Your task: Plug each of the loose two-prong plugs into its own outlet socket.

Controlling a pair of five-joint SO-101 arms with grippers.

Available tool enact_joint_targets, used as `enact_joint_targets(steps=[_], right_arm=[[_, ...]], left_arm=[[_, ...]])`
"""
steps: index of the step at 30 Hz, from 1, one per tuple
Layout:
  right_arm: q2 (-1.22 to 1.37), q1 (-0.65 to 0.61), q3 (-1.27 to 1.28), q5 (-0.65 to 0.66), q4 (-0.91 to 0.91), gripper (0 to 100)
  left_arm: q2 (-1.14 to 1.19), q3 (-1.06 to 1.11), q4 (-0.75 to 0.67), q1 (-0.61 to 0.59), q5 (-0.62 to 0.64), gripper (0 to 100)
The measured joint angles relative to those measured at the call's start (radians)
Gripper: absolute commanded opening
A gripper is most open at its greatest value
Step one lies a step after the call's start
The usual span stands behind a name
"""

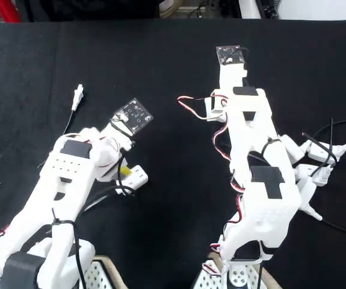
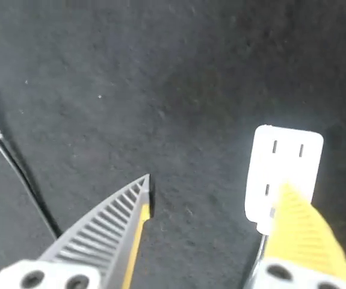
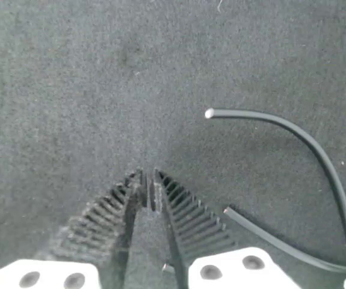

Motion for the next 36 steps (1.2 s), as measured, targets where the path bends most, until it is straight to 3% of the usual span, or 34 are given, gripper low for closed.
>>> enact_joint_targets(steps=[6,11,14,18,20,24,36], right_arm=[[0.000,0.000,0.000,0.000,0.000,1.2],[0.000,-0.025,0.000,0.000,0.000,1.2],[0.000,-0.061,0.000,0.000,0.026,1.2],[0.000,-0.075,0.000,0.002,0.064,1.2],[0.000,-0.072,0.000,0.000,0.066,1.2],[0.000,-0.075,0.000,0.002,0.066,1.2],[0.000,-0.072,0.000,0.002,0.066,1.2]], left_arm=[[-0.169,0.000,0.123,-0.074,0.061,26],[-0.508,0.130,0.155,-0.265,0.141,26],[-0.733,0.296,0.040,-0.391,0.195,29],[-0.853,0.540,-0.239,-0.414,0.279,35],[-0.804,0.545,-0.339,-0.411,0.321,34],[-0.531,0.387,-0.382,-0.410,0.376,34],[0.647,-0.588,-0.252,-0.410,0.394,34]])
